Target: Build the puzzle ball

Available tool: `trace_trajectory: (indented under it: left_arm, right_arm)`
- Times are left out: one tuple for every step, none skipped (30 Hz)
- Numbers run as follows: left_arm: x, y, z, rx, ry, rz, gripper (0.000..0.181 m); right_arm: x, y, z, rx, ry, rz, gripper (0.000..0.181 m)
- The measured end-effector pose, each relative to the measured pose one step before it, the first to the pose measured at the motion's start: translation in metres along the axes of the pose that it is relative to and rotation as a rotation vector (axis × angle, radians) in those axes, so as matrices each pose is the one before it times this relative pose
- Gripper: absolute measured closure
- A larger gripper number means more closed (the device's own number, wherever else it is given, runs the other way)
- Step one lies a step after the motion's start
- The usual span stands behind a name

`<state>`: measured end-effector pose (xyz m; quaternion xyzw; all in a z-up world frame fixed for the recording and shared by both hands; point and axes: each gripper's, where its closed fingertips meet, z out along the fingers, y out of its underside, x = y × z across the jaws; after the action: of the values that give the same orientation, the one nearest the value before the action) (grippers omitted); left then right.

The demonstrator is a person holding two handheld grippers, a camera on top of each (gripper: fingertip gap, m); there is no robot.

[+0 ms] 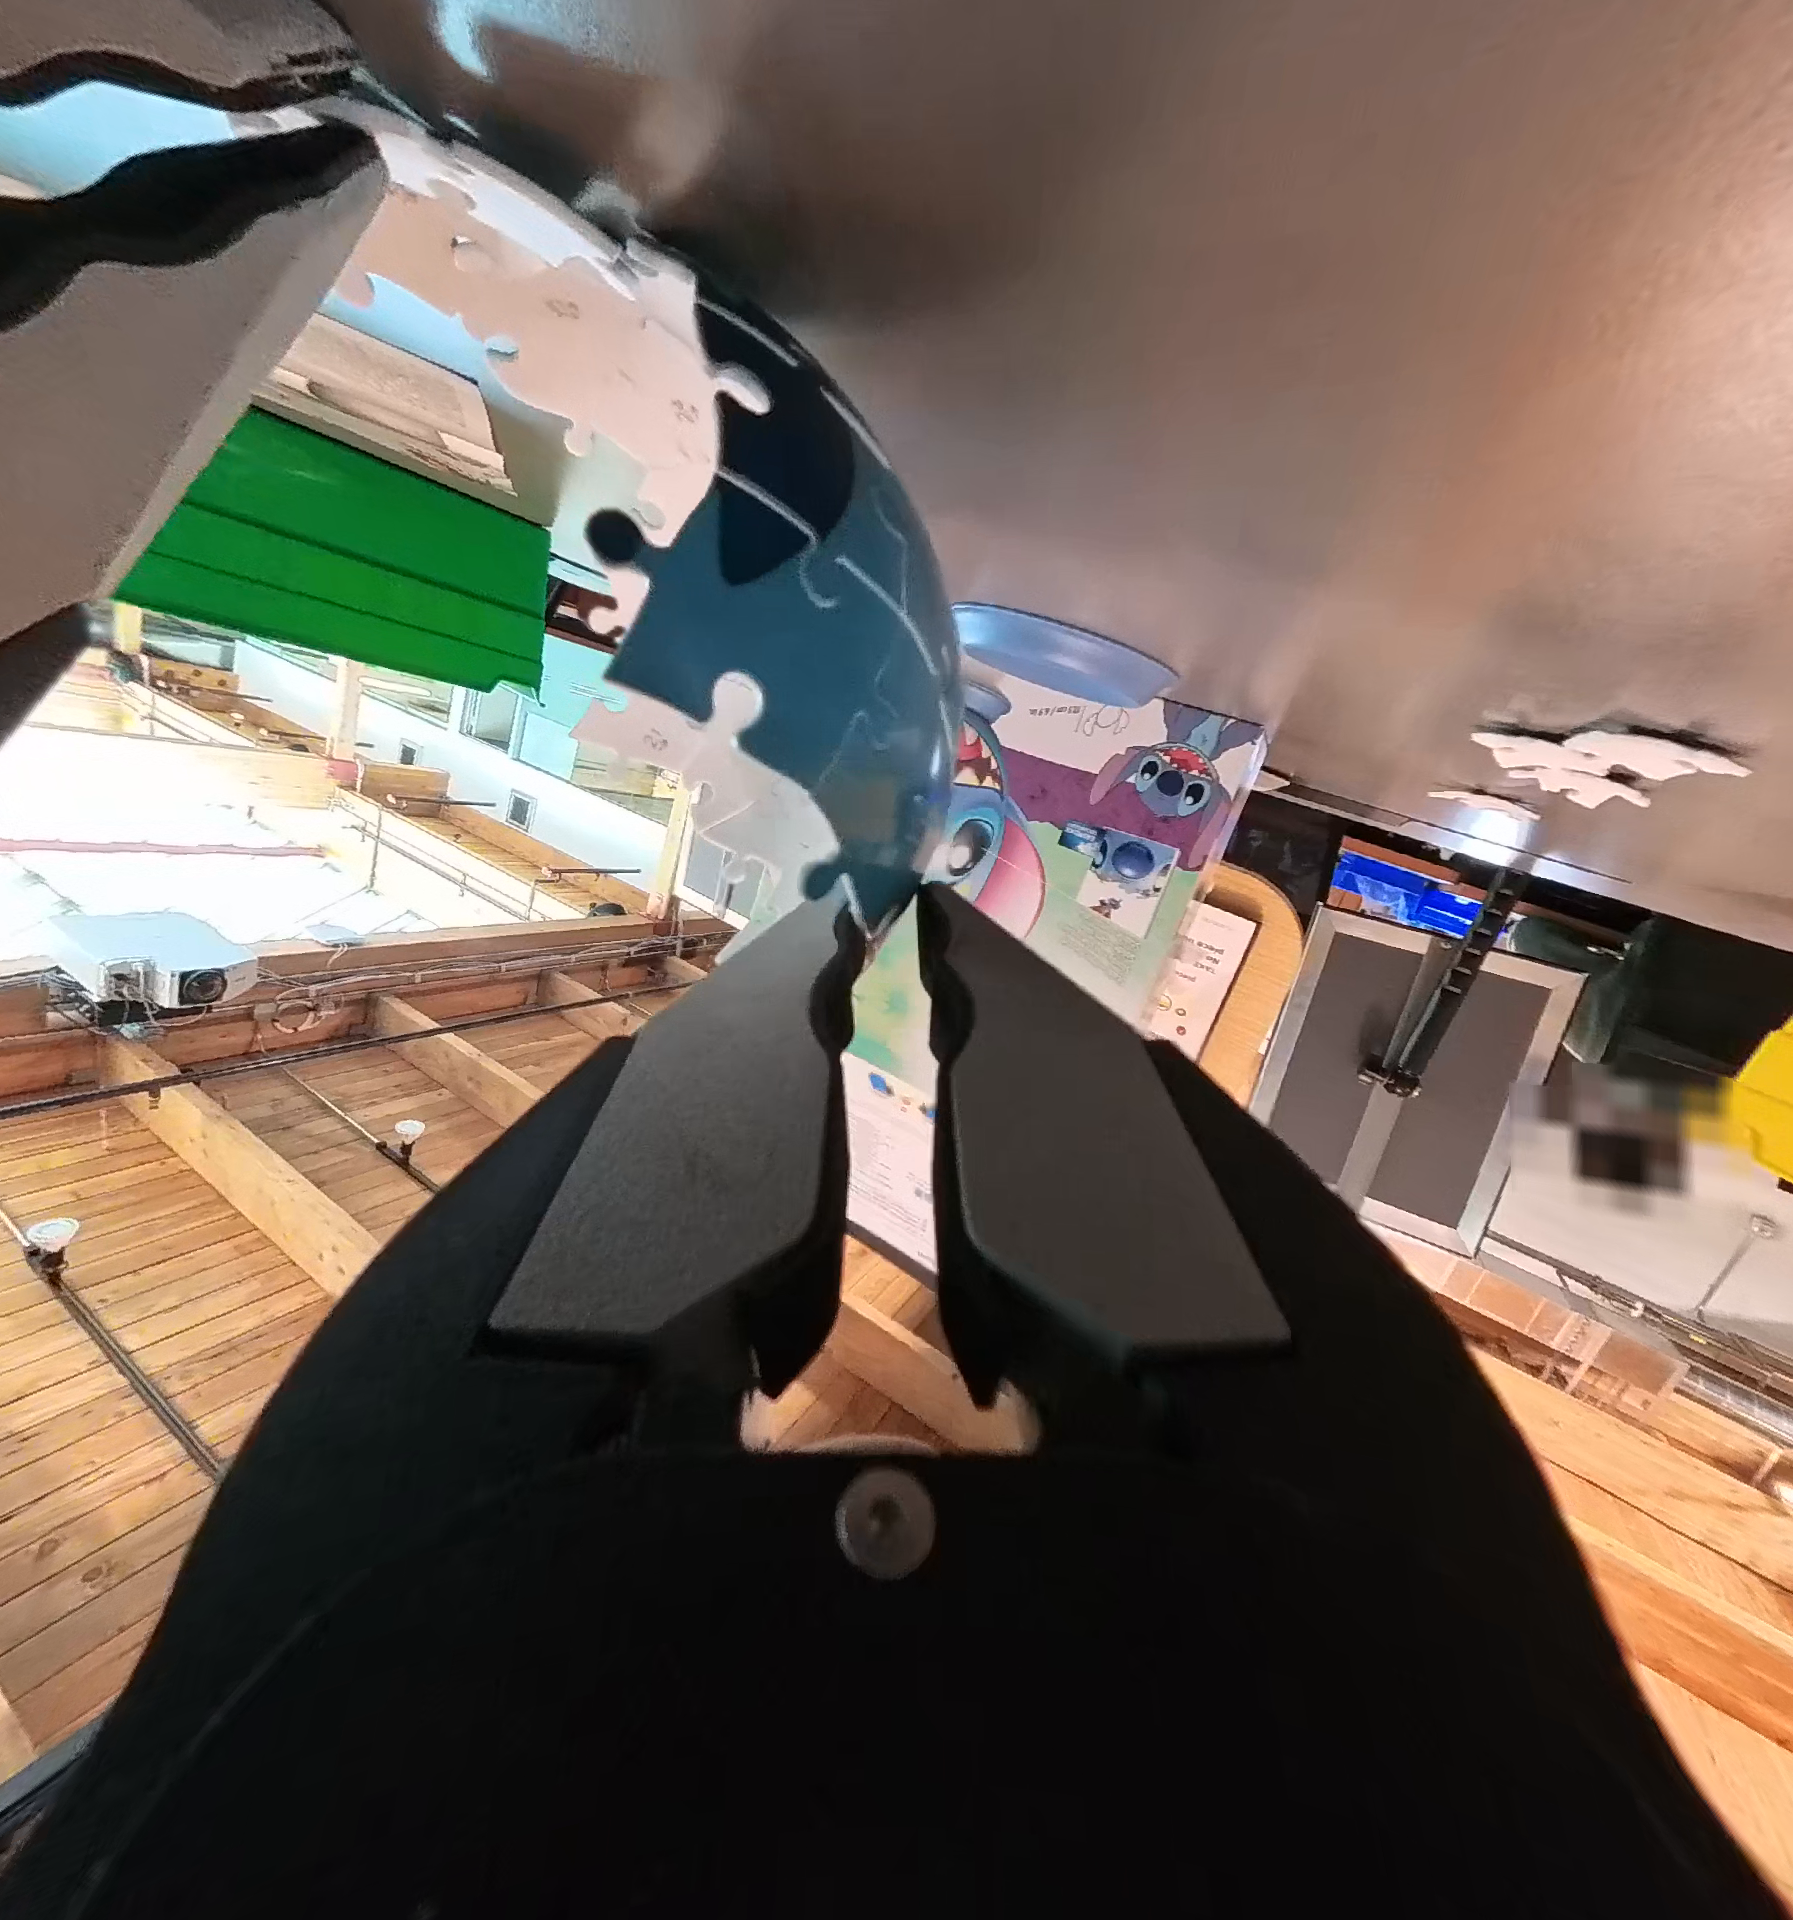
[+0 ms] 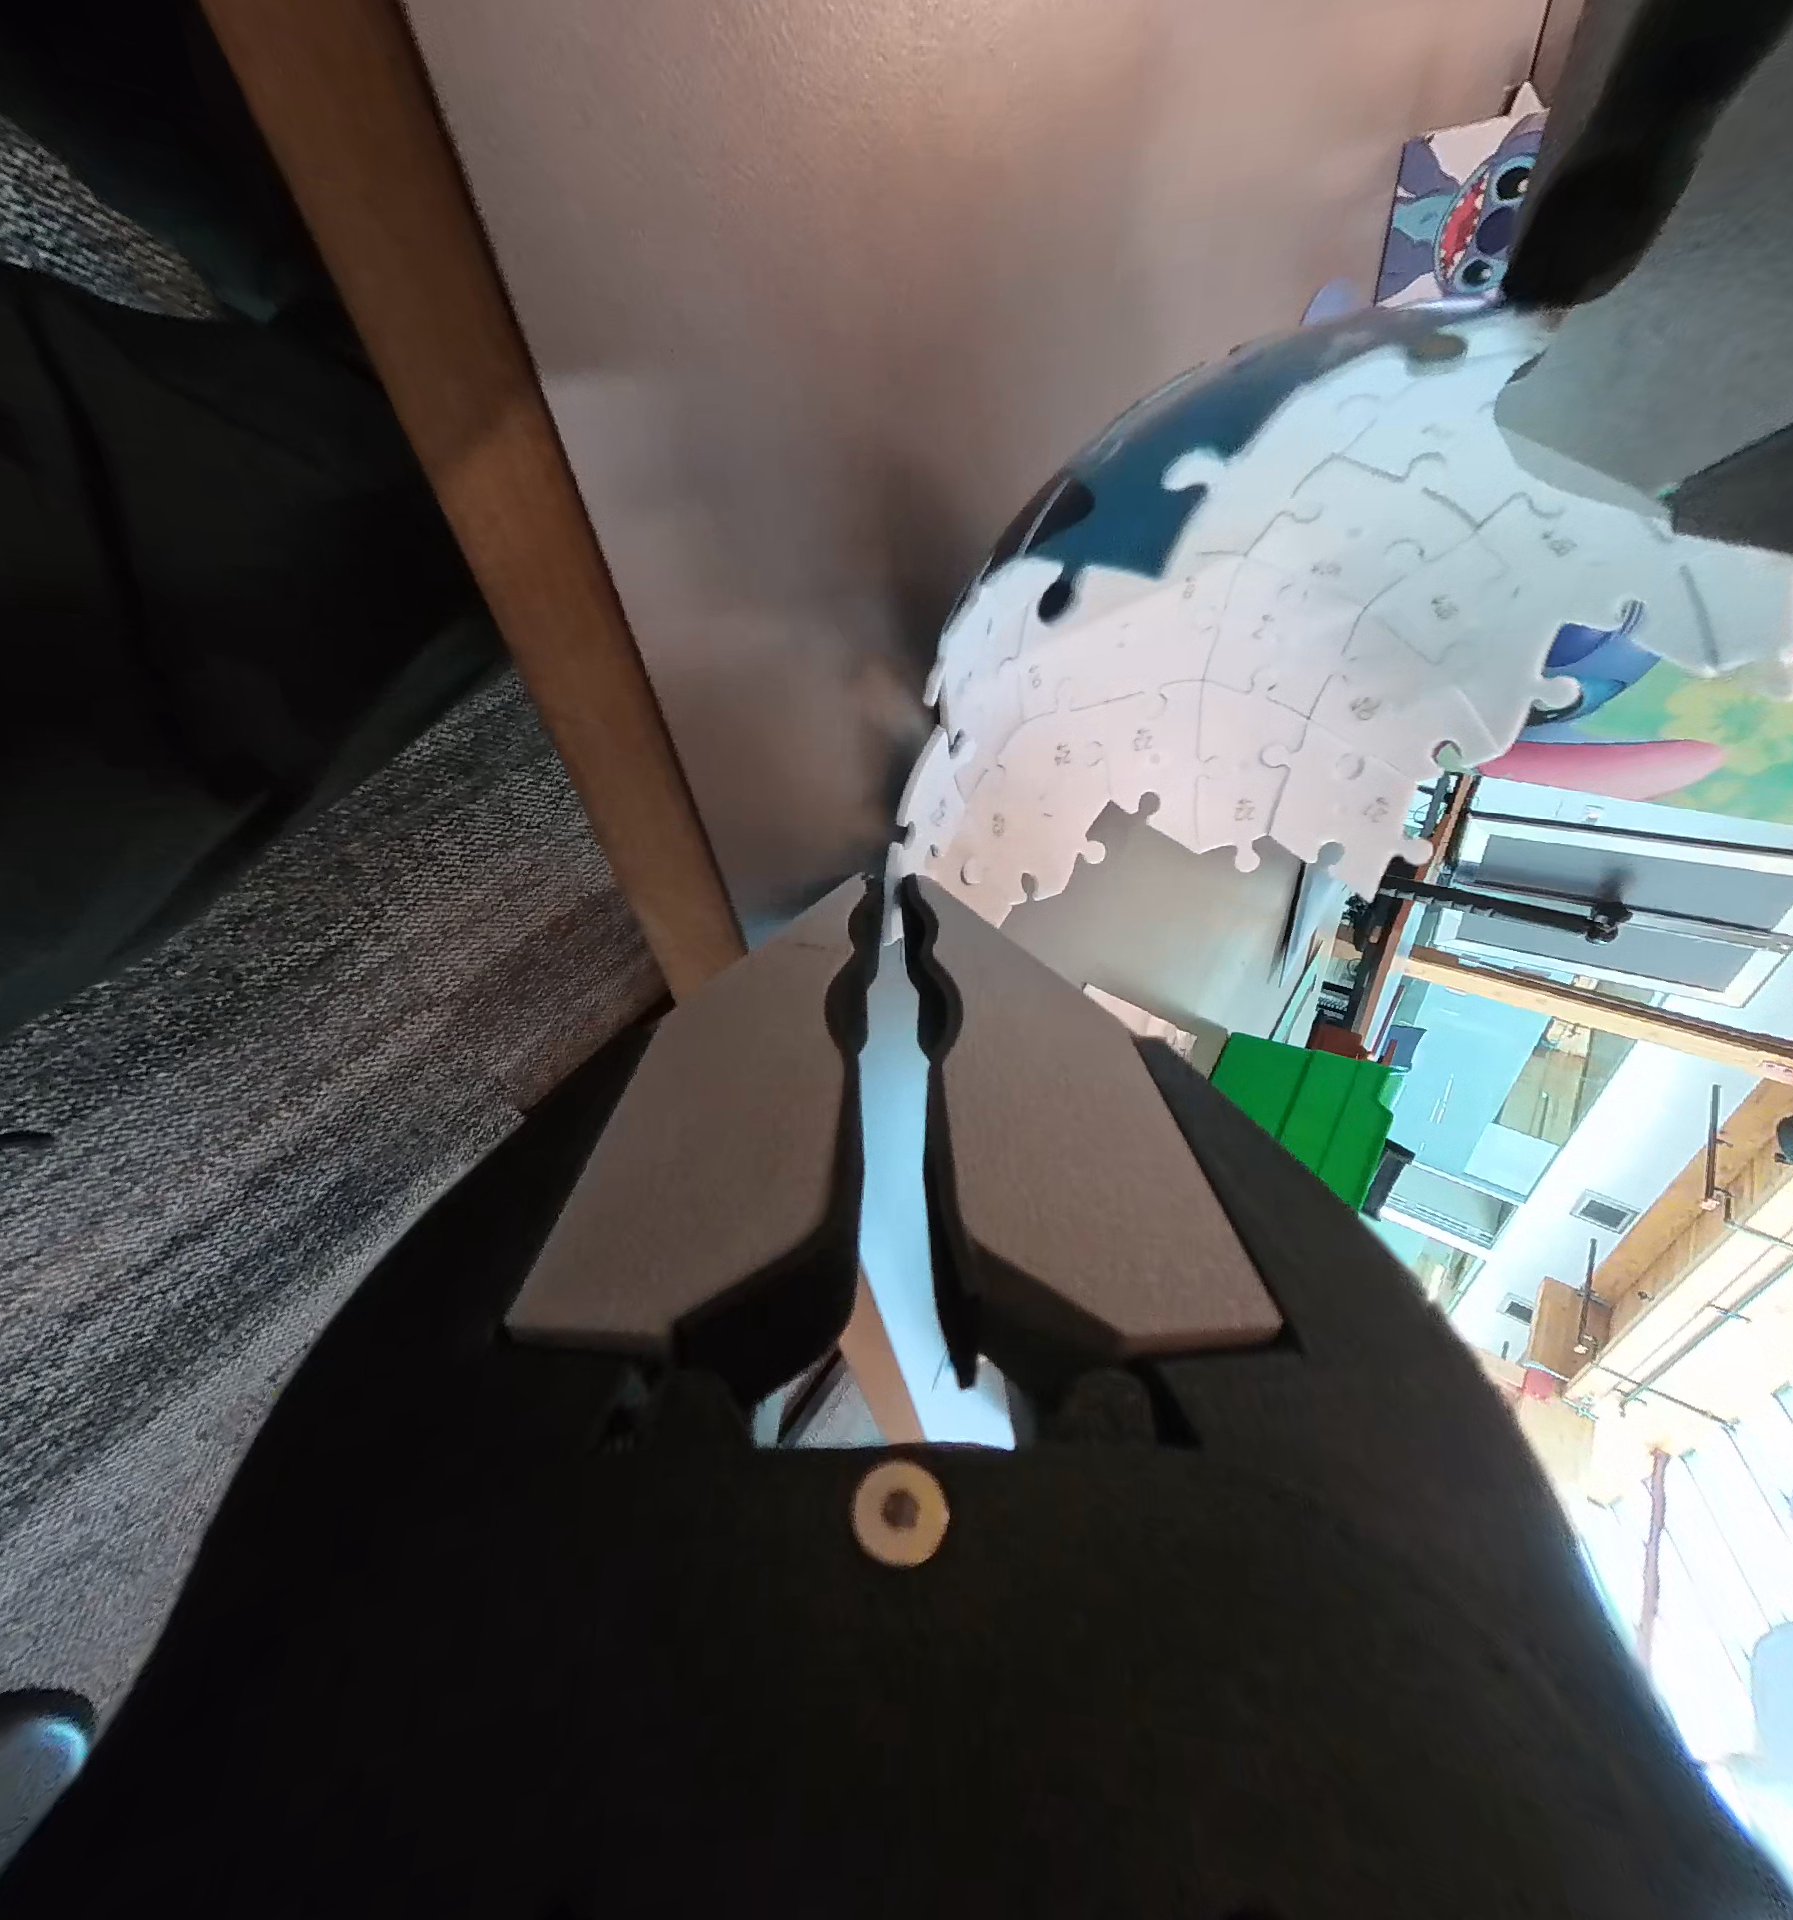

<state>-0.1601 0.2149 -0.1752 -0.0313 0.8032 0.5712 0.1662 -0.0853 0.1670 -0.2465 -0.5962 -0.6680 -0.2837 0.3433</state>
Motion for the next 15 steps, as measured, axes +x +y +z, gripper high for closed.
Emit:
trace_trajectory:
  left_arm:
    - [-0.00106, -0.00023, -0.00018, 0.0021, -0.0085, 0.0058, 0.175]
    - [-0.00075, -0.00043, -0.00007, 0.0026, -0.0062, 0.0037, 0.175]
    - [-0.0005, -0.00022, -0.00014, 0.0014, -0.0037, 0.0019, 0.175]
    - [-0.00105, -0.00011, 0.00006, 0.0016, -0.0066, 0.0026, 0.174]
    - [-0.00103, -0.00016, -0.00009, 0.0023, -0.0079, 0.0051, 0.174]
    - [-0.00111, 0.00008, -0.00013, 0.0018, -0.0087, 0.007, 0.174]
    - [-0.00157, -0.00034, -0.00026, 0.0048, -0.0119, 0.0072, 0.174]
    - [-0.00126, -0.00067, -0.00049, 0.0059, -0.0108, 0.0073, 0.174]
    - [-0.00063, -0.00042, -0.00036, 0.0044, -0.0059, 0.0059, 0.174]
    - [0.00025, 0.00086, 0.0003, -0.0026, -0.0002, 0.0015, 0.174]
    - [0.00027, 0.00105, 0.00058, -0.0034, -0.0022, 0.0015, 0.174]
    - [0.00076, 0.00094, 0.00066, -0.0018, -0.0012, 0.0023, 0.174]
    - [0.00095, 0.00047, 0.00042, -0.0009, 0.0019, -0.0008, 0.175]
    - [0.00052, -0.00008, 0.00026, 0.0011, 0.0011, -0.0045, 0.175]
    - [-0.00015, -0.00081, -0.00008, 0.0049, -0.0017, -0.0058, 0.175]
  right_arm:
    - [0.00023, 0.00065, 0.00031, -0.0031, -0.0078, -0.0058, 0.181]
    - [0.00023, 0.00073, 0.00036, -0.0014, -0.0103, -0.0059, 0.181]
    - [0.00006, 0.00042, 0.0004, 0.001, -0.0128, -0.0043, 0.181]
    - [-0.00004, 0.00042, 0.00045, 0.0027, -0.0162, -0.0026, 0.181]
    - [0.00023, 0.00024, 0.00057, 0.0057, -0.0177, -0.0026, 0.181]
    - [0.00037, 0.0007, 0.00061, 0.0036, -0.0197, -0.0018, 0.181]
    - [0.00055, 0.00123, 0.0007, -0.0008, -0.0219, 0.0012, 0.181]
    - [0.00026, 0.00108, 0.00054, 0.0001, -0.0231, 0.0013, 0.18]
    - [0.00026, 0.00087, 0.00036, 0.0005, -0.0215, -0.0012, 0.18]
    - [0.00025, 0.00073, 0.00031, 0.0011, -0.0133, -0.0078, 0.18]
    - [0.00034, 0.00083, 0.00038, -0.0024, -0.0083, -0.0046, 0.18]
    - [0.00042, 0.00092, 0.00029, -0.0051, -0.006, 0.0005, 0.18]
    - [0.00021, 0.00084, 0.00021, -0.0054, -0.005, 0.0025, 0.18]
    - [0.00005, 0.00068, 0.00006, -0.0033, -0.0043, 0.0019, 0.18]
    - [0.00009, 0.00039, 0.00014, -0.0002, -0.0019, 0.0015, 0.18]
